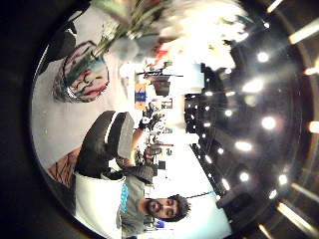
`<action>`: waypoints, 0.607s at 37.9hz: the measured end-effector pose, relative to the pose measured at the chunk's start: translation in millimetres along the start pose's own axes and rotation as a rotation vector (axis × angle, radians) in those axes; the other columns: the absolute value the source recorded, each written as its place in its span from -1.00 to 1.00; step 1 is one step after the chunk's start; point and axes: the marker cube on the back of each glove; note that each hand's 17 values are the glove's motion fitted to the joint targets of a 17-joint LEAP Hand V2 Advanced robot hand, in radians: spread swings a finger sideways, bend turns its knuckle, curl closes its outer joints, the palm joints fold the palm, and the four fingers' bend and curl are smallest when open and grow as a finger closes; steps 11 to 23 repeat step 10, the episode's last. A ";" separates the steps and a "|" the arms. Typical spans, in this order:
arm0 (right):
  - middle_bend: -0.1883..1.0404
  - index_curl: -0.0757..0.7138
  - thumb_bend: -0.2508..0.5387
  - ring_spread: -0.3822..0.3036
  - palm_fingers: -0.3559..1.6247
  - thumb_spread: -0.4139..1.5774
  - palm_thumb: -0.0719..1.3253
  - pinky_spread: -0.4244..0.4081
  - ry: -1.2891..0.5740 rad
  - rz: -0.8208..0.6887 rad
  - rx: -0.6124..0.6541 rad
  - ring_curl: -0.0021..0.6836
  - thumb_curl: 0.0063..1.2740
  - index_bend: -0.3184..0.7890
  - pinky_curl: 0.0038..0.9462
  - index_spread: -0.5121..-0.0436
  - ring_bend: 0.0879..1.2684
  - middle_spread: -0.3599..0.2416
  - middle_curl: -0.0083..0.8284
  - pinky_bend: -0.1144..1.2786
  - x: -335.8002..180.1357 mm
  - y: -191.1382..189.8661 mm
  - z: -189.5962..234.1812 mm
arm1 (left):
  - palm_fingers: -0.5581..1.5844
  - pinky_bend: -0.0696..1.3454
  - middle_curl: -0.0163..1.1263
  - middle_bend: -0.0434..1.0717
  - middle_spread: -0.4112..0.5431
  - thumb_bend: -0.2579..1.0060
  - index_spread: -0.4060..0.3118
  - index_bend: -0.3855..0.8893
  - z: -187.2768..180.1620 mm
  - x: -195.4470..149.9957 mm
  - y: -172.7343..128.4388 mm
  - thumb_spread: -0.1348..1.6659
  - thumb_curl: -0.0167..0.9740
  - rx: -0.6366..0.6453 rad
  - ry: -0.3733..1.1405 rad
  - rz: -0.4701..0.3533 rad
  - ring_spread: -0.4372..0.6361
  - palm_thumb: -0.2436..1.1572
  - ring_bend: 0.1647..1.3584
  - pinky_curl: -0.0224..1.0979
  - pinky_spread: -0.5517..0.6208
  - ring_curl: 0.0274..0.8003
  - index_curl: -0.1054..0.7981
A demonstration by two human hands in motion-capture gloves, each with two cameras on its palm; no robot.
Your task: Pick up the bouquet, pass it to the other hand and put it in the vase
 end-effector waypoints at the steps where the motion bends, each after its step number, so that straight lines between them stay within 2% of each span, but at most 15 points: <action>1: -0.42 0.29 -0.42 0.50 0.07 0.49 0.34 0.80 0.001 -0.001 0.003 -0.02 -0.19 -0.11 -0.25 0.07 -0.83 0.20 -0.06 -0.38 -1.0 -0.3 -0.1 | 0.10 -0.49 -0.23 -0.60 -0.10 -0.64 0.05 -0.05 -5.6 0.1 2.3 0.40 -0.46 0.022 0.015 0.020 -0.08 -0.05 -0.39 -0.31 0.44 -0.17 0.10; 6: -0.42 0.29 -0.43 0.51 0.04 0.50 0.32 0.81 0.011 -0.021 0.008 -0.03 -0.19 -0.12 -0.24 0.07 -0.85 0.20 -0.08 -0.37 -9.2 -2.0 2.0 | 0.10 -0.52 -0.24 -0.62 -0.10 -0.64 0.01 -0.11 -30.6 0.8 18.6 0.38 -0.45 0.145 0.085 0.125 -0.08 -0.08 -0.41 -0.31 0.45 -0.16 0.11; 9: -0.43 0.28 -0.42 0.53 0.03 0.50 0.32 0.81 0.015 -0.034 0.009 -0.03 -0.20 -0.12 -0.23 0.06 -0.84 0.20 -0.09 -0.36 -14.7 -2.3 3.2 | 0.10 -0.55 -0.24 -0.63 -0.10 -0.63 -0.01 -0.12 -35.5 5.1 28.7 0.38 -0.45 0.185 0.111 0.156 -0.07 -0.09 -0.41 -0.31 0.47 -0.16 0.12; 23: -0.42 0.28 -0.42 0.53 0.03 0.50 0.31 0.81 0.015 -0.035 0.010 -0.03 -0.20 -0.12 -0.23 0.06 -0.84 0.20 -0.09 -0.36 -15.7 -2.3 3.2 | 0.10 -0.55 -0.25 -0.63 -0.10 -0.63 -0.01 -0.12 -35.8 6.2 30.5 0.37 -0.44 0.190 0.116 0.159 -0.07 -0.09 -0.42 -0.31 0.47 -0.16 0.12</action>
